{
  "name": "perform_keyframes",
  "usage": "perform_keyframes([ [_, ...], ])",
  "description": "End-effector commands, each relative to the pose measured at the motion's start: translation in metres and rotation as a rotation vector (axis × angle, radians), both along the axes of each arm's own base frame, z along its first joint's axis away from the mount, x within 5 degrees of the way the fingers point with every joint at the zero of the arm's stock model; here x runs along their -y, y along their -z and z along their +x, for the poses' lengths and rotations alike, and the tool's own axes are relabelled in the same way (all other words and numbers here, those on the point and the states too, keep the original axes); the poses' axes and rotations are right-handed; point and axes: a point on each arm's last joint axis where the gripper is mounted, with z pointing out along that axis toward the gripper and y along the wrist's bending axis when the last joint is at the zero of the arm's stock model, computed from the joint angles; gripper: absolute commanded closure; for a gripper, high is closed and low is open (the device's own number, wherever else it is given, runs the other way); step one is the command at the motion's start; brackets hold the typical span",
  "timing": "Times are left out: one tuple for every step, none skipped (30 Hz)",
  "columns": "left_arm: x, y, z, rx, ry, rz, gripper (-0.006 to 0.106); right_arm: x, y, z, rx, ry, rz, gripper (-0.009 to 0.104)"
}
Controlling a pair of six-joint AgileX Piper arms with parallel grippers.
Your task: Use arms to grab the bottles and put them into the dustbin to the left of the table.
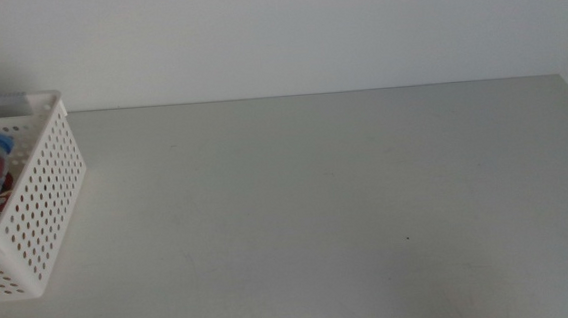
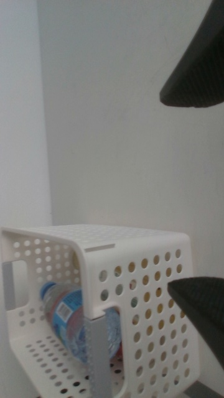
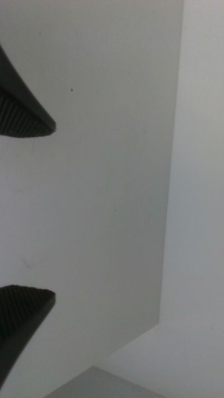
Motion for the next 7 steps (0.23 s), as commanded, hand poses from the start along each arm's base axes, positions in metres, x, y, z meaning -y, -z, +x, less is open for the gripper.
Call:
perform_keyframes([
  [0.0000, -0.0074, -0.0001, 0.098, -0.005, -0.029, 0.007, 0.0016, -0.0114, -0.0008, 0.117, 0.020, -0.007, 0.035],
  [0.0000, -0.0038, -0.0001, 0.091, -0.005, -0.028, 0.007, 0.0015, -0.0106, -0.0008, 0.107, 0.019, -0.008, 0.035],
  [0.0000, -0.0023, -0.0005, 0.076, -0.004, -0.028, 0.007, 0.0015, -0.0109, -0.0008, 0.111, 0.019, -0.008, 0.035],
  [0.0000, -0.0021, -0.0006, 0.068, -0.004, -0.028, 0.007, 0.0015, -0.0108, -0.0008, 0.110, 0.019, -0.007, 0.035],
  [0.0000, -0.0026, -0.0006, 0.074, -0.004, -0.028, 0.007, 0.0015, -0.0108, -0.0008, 0.110, 0.019, -0.007, 0.035],
  [0.0000, -0.0026, -0.0006, 0.074, -0.004, -0.028, 0.007, 0.0015, -0.0108, -0.0008, 0.109, 0.019, -0.005, 0.035],
  [0.0000, -0.0026, -0.0005, 0.073, -0.004, -0.028, 0.007, 0.0015, -0.0108, -0.0008, 0.109, 0.019, -0.005, 0.035],
])
